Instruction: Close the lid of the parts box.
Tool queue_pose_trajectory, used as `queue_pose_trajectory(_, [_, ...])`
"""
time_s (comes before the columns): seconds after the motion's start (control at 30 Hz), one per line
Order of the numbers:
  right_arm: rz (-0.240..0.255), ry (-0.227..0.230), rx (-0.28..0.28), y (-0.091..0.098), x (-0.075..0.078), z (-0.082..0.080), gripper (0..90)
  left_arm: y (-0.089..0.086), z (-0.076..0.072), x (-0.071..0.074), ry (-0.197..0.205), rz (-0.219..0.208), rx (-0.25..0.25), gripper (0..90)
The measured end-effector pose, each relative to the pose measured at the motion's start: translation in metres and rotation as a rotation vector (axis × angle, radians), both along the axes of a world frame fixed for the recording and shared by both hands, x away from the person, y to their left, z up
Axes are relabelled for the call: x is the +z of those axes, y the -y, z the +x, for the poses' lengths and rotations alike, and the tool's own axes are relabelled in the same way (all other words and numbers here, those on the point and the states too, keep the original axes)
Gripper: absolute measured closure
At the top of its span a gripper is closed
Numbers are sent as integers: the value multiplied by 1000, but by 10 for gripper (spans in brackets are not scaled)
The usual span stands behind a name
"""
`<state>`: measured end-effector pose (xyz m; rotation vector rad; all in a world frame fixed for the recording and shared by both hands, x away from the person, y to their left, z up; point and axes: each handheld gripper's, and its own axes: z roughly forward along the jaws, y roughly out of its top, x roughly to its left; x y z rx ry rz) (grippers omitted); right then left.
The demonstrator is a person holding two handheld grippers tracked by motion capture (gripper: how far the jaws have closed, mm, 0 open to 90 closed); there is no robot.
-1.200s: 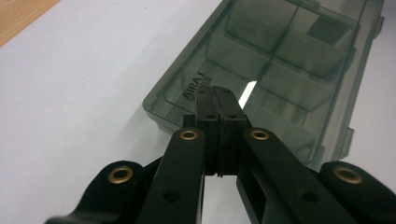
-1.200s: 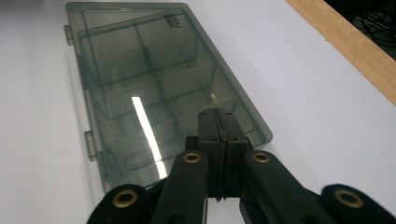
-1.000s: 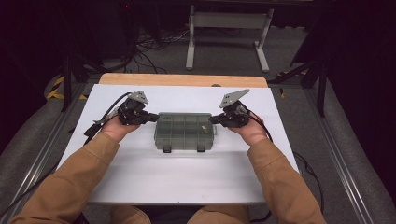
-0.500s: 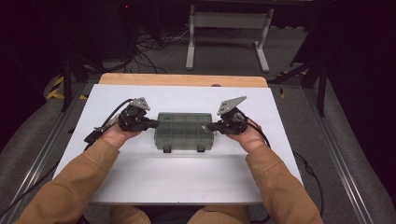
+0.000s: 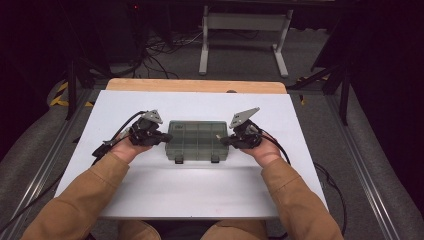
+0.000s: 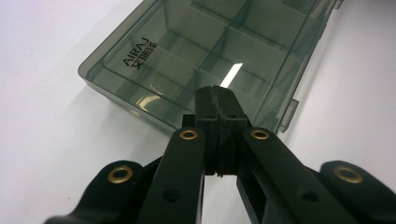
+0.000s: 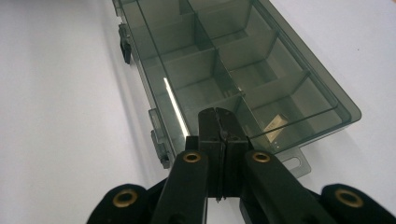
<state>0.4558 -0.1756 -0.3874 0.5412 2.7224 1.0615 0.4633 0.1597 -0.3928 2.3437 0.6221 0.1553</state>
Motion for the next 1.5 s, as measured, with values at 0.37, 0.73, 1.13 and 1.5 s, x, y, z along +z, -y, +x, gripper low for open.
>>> queue_pose_trajectory(0.37, [-14,-10,6,-3,-4,-1,900,4,0,-3,-3,28,-26,900])
queue_pose_trajectory(0.73, [-15,-16,1,-1,-10,-3,900,6,0,-7,-12,56,-35,899])
queue_pose_trajectory(1.13, [-20,-1,3,-2,-12,-5,900,7,-1,-7,2,68,-42,899])
queue_pose_trajectory(1.5, [-40,38,18,-5,-18,-8,900,10,-4,-11,42,119,-31,899])
